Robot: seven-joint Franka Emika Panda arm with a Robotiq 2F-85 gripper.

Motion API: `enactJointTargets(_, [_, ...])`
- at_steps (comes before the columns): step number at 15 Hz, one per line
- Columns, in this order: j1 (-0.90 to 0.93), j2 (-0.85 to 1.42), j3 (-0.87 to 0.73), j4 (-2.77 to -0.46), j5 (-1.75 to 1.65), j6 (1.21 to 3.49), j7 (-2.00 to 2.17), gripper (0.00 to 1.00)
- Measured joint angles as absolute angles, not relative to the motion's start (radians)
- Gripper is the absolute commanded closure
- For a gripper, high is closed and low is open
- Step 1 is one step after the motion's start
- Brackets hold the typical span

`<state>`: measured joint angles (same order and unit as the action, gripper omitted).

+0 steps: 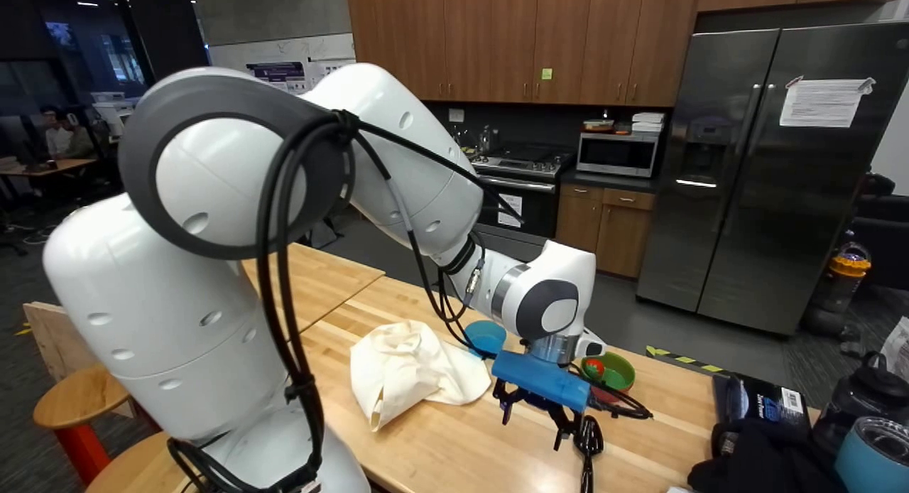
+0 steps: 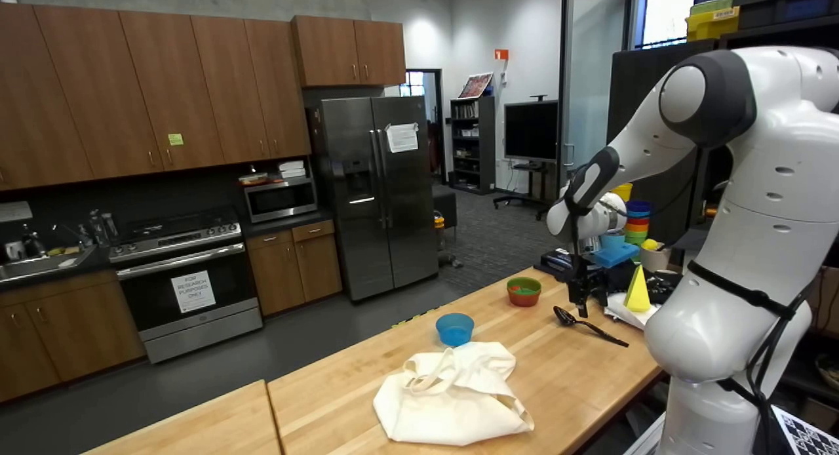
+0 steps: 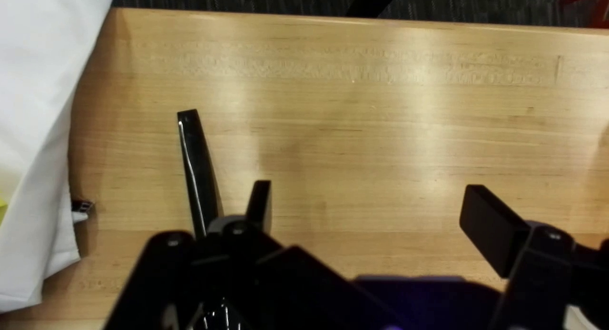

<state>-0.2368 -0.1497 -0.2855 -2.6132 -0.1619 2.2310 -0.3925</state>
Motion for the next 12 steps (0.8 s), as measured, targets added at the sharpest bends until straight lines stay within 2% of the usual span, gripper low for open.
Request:
enactJointTargets(6, [-0.288,-0.15,-0.326,-2.776,-0.184,2.487,-0.405,0.0])
enactJointTargets(12, [-0.334,-0.106,-0.411,-2.786,-0.14,2.738,-0.51,0.0])
